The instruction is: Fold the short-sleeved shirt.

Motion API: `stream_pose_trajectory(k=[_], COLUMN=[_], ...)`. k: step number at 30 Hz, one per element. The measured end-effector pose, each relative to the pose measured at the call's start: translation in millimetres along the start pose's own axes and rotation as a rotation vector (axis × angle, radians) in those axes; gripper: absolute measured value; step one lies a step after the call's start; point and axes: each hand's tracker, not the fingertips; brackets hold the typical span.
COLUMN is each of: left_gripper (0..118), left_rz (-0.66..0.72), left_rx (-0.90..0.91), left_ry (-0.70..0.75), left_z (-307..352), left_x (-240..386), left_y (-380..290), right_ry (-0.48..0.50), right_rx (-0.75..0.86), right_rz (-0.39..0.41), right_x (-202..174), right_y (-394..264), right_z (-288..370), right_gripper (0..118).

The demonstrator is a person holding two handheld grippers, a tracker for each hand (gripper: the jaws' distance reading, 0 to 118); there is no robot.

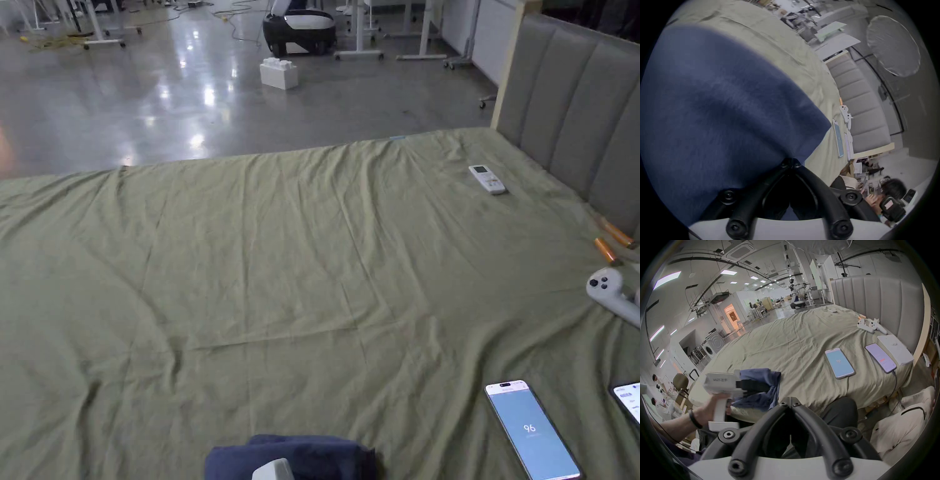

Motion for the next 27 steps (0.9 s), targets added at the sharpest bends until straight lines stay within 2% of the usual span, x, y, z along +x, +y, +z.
stream_pose_trajectory(k=[2, 4, 6, 9, 12, 14, 17, 20, 21, 23, 25, 27], left_gripper=[0, 0, 1, 1, 1, 1, 1, 1, 4, 40, 84, 88], left_rz=[0.052, 0.039, -0.034, -0.142, -0.190, -0.131, -0.021, 0.048, 0.064, 0.081, 0.108, 0.124], left_rx=[-0.009, -0.007, 0.045, 0.155, 0.250, 0.288, 0.310, 0.331, 0.330, 0.330, 0.312, 0.290], left_ry=[0.014, 0.013, 0.003, -0.137, -0.080, 0.007, 0.049, 0.088, 0.083, 0.060, 0.043, 0.049], left_z=[5.2, 19.8, 40.6, 100.6, 151.3, 173.6, 195.8, 207.4, 208.4, 207.4, 202.9, 194.5], left_x=[4.7, 8.9, 23.8, 41.4, 35.3, 20.5, -7.2, -29.6, -36.6, -49.6, -60.8, -70.6], left_y=[4.2, 7.8, 10.4, 7.7, -1.5, -8.1, -21.2, -30.4, -31.4, -29.3, -22.4, -10.6], right_ry=[0.006, 0.025, 0.071, 0.121, 0.184, 0.232, 0.208, 0.030, 0.047, 0.102, 0.084, 0.059], right_rx=[-0.030, -0.050, -0.079, -0.070, -0.099, -0.139, -0.226, -0.353, -0.369, -0.285, -0.311, -0.320], right_rz=[0.007, 0.036, 0.028, 0.018, 0.019, 0.033, 0.079, 0.121, 0.118, 0.055, 0.043, 0.059], right_x=[-3.0, -7.5, -13.4, -31.6, -54.7, -66.4, -74.6, -66.5, -58.0, -45.4, -49.0, -56.9], right_y=[-0.5, 0.9, 6.5, 19.7, 38.3, 45.6, 44.0, 25.0, 15.8, 7.8, 12.4, 13.9], right_z=[-8.9, -22.9, -44.7, -77.3, -116.2, -147.5, -193.0, -224.8, -228.8, -224.8, -225.5, -226.0], right_gripper=[0, 0, 0, 0, 0, 0, 0, 0, 0, 0, 0, 0])
